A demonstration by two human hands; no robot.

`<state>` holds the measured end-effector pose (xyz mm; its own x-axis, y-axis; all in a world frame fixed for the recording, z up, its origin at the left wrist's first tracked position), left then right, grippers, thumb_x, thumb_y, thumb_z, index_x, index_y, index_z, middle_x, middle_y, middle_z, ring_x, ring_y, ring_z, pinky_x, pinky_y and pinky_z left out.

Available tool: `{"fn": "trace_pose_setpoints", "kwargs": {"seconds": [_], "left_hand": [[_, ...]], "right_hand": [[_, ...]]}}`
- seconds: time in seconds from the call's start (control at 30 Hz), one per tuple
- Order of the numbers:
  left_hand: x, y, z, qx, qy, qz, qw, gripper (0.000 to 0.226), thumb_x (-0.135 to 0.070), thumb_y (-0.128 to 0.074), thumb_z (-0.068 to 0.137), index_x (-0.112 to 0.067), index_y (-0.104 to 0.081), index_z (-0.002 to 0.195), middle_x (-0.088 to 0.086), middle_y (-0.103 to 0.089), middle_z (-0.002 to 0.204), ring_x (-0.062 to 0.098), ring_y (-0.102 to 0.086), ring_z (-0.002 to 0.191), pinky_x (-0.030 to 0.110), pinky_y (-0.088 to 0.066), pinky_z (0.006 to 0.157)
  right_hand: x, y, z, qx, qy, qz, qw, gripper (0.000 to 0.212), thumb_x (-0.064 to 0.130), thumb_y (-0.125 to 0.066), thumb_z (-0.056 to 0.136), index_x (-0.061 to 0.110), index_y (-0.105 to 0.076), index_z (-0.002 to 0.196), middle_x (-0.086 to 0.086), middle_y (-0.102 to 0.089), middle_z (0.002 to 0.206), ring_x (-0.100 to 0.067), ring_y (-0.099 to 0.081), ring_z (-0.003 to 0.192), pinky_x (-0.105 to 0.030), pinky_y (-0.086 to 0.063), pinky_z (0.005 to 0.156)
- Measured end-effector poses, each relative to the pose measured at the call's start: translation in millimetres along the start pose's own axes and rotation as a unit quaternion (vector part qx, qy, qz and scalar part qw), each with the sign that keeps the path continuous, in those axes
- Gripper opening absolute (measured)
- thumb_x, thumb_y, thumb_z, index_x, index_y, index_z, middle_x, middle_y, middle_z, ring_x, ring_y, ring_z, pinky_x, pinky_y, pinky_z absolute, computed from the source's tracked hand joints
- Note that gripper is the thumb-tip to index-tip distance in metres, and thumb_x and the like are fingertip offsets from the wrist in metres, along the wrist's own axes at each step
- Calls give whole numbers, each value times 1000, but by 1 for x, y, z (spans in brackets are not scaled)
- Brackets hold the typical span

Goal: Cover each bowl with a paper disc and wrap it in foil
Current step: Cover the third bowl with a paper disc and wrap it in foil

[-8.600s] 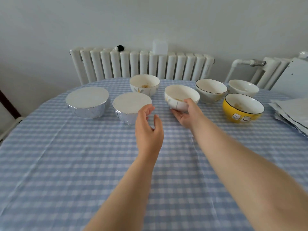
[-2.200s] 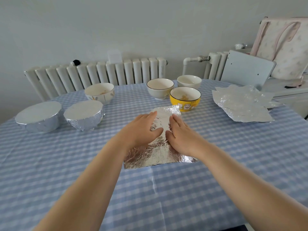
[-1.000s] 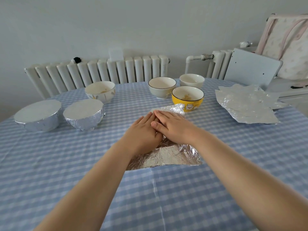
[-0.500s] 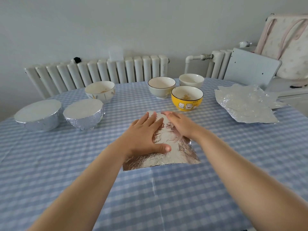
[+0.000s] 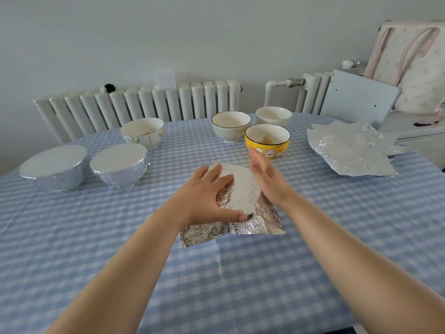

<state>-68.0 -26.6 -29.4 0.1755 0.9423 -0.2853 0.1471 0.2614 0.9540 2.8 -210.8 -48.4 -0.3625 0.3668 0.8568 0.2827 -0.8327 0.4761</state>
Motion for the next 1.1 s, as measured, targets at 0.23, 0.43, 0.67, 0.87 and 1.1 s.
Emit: {"fn": "trace_pose_setpoints", "kwargs": {"seconds": [0.23,0.43,0.67,0.87,1.1], "left_hand": [[2,8,1,48,-19,17,999,123,-79,-73,57,-43,-6,154,-14,13,164,14,17,149,49,-12,122],[14,7,3,72,-37,17,997,128,-58,-87,58,-48,-1,153,-21,19,160,14,15,149,48,-15,121],[34,-5,0,-7,-60,-138,989,124,-54,-93,48,-46,-24,151,-34,18,154,-1,-19,140,33,-29,115],[34,9,4,81,-52,-203,975,145,-85,-73,45,-39,9,155,-18,10,162,1,-5,146,34,-12,121],[4,12,9,9,41,-19,999,104,-83,-3,75,-20,-9,158,1,-10,165,21,8,152,45,-1,121]], "right_hand": [[-5,0,-26,111,110,-245,957,110,90,-51,60,34,-29,152,14,-17,159,-6,-15,147,-37,-23,120],[-5,3,-27,125,108,-284,945,105,66,-79,62,34,-32,150,18,-18,158,-4,-18,145,-24,-20,114],[-16,-3,-29,82,107,-206,969,113,75,-75,51,30,-34,146,16,-29,151,-6,-35,138,-38,-38,111],[-15,-2,-31,93,105,-201,969,120,60,-86,53,32,-23,151,20,-13,155,-8,-37,134,-35,-41,106],[-15,2,-32,107,84,-220,966,119,64,-82,57,37,-16,152,20,4,161,-11,-35,140,-37,-43,105]]}}
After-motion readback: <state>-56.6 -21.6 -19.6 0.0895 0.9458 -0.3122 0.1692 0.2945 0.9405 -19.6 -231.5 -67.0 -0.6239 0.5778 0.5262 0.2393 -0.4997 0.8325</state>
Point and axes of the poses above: each hand's wrist, its own z-axis towards the middle knuckle, its own y-axis out of the back of the hand, x = y × z, the point moved 1 cm from there along z, towards the middle knuckle
